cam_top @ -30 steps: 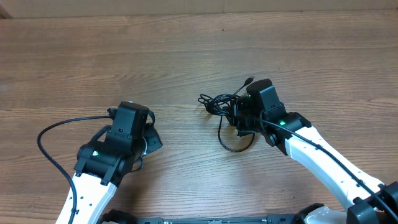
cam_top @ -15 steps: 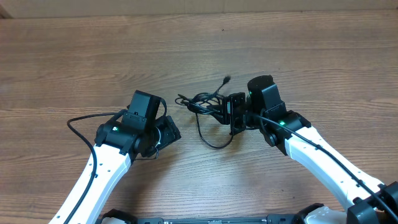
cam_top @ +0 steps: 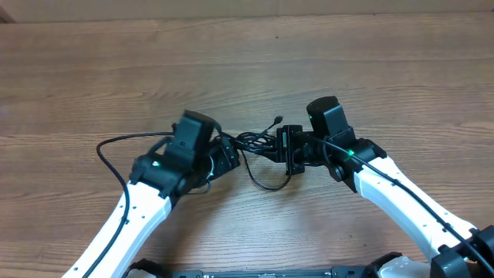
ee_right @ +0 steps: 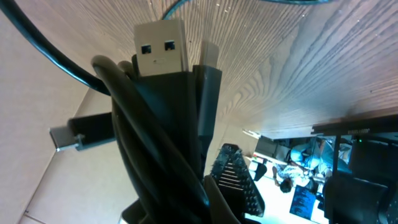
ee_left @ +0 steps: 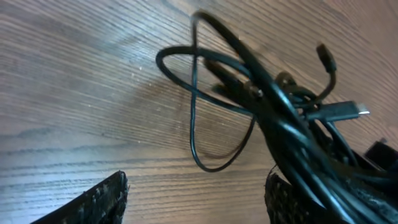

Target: Untangle cables

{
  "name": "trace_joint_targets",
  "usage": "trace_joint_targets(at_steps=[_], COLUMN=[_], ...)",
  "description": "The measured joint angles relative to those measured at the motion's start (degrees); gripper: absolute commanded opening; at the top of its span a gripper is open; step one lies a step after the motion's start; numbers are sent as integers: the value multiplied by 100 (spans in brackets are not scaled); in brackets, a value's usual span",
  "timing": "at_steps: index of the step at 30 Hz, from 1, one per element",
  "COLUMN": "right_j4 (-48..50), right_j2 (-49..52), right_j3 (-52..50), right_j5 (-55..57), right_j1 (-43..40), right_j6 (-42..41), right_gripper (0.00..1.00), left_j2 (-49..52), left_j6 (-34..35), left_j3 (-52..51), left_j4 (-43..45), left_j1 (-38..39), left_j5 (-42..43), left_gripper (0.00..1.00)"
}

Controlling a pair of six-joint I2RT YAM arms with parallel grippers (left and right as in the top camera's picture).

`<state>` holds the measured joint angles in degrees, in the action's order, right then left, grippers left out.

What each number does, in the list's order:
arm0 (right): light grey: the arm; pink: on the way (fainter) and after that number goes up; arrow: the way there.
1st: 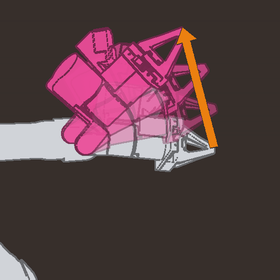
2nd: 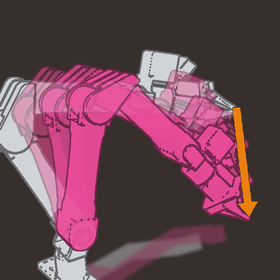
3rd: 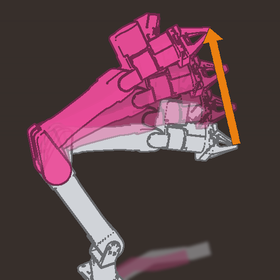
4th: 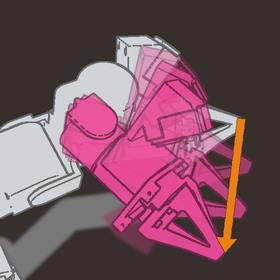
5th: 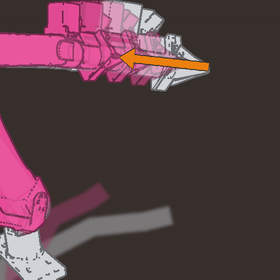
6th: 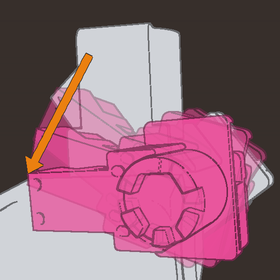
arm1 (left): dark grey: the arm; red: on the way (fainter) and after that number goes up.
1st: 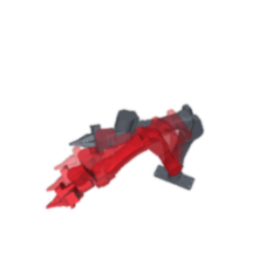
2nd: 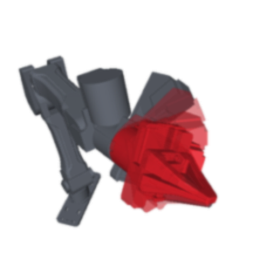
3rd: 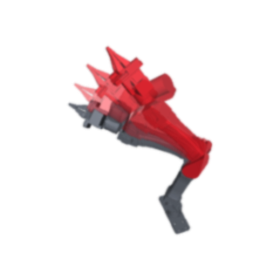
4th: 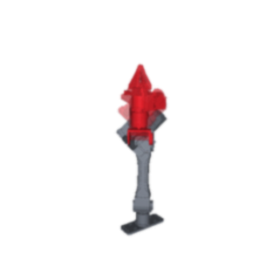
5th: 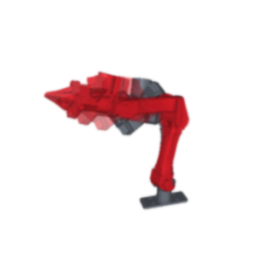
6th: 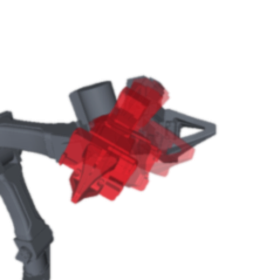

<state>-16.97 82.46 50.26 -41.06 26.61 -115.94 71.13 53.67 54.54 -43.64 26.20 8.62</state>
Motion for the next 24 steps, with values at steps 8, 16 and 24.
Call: trace_joint_targets(at_steps=[8, 16, 24], right_j4=[-4, 2, 11], right_j2=[0, 0, 0], right_j3=[0, 0, 0], right_j5=[-181, -369, -413], right_j1=[-39, -39, -98], right_j6=[0, 0, 0], right_gripper=[4, 4, 4], left_j2=[2, 2, 4], left_j6=[807, 1727, 2098], left_j3=[0, -26, -732], left_j4=[-4, 2, 1438], left_j1=[990, 1349, 1349], left_j5=[-1515, -2787, -3445], left_gripper=[75, 86, 97])
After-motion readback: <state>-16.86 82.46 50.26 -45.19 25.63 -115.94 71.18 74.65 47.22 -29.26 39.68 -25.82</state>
